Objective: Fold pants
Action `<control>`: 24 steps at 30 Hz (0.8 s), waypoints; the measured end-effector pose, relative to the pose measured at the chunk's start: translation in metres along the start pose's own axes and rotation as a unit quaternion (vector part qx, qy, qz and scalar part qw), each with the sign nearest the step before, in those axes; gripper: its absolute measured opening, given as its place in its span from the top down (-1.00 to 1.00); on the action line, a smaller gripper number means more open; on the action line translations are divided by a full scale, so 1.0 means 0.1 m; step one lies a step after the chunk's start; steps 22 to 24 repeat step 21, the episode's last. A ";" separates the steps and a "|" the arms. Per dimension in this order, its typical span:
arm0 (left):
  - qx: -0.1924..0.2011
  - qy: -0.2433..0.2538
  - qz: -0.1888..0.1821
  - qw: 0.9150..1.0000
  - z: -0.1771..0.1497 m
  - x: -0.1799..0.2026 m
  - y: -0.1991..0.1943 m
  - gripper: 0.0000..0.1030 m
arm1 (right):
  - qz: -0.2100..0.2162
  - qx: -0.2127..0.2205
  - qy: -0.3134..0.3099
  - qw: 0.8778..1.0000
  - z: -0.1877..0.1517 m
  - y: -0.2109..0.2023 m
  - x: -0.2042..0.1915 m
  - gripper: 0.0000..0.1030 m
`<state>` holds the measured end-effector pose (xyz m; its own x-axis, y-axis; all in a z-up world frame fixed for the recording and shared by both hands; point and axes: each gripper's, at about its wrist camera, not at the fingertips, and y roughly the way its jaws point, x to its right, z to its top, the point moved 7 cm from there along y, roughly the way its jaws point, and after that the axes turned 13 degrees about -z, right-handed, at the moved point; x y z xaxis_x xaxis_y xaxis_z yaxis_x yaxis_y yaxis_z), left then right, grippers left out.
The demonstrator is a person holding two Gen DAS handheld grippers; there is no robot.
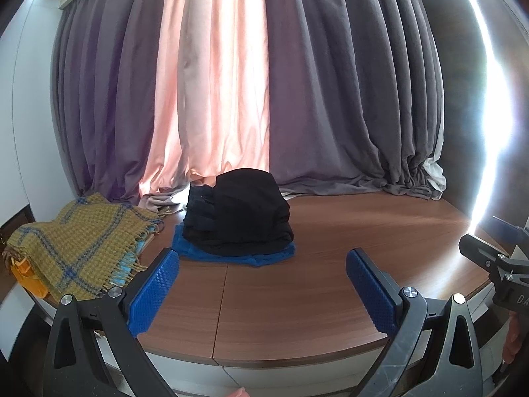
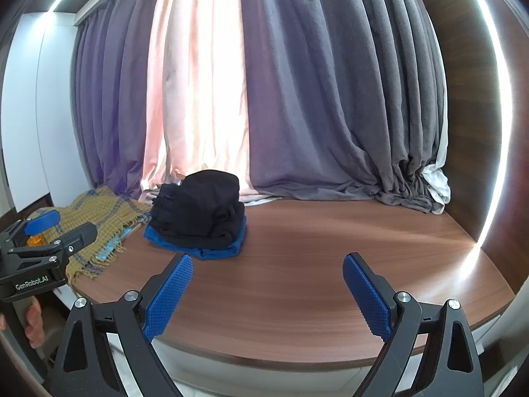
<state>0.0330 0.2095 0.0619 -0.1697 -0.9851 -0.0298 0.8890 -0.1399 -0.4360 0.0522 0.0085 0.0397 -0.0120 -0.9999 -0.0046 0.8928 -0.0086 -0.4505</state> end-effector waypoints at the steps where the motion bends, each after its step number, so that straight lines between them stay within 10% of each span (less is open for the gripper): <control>1: -0.001 -0.001 0.001 1.000 0.00 0.00 0.00 -1.00 | 0.000 0.000 0.001 1.000 0.00 0.00 -0.01 -0.82; 24: -0.004 -0.005 0.009 1.000 -0.02 0.00 0.02 -1.00 | 0.003 -0.003 -0.001 1.000 -0.01 0.00 0.03 -0.82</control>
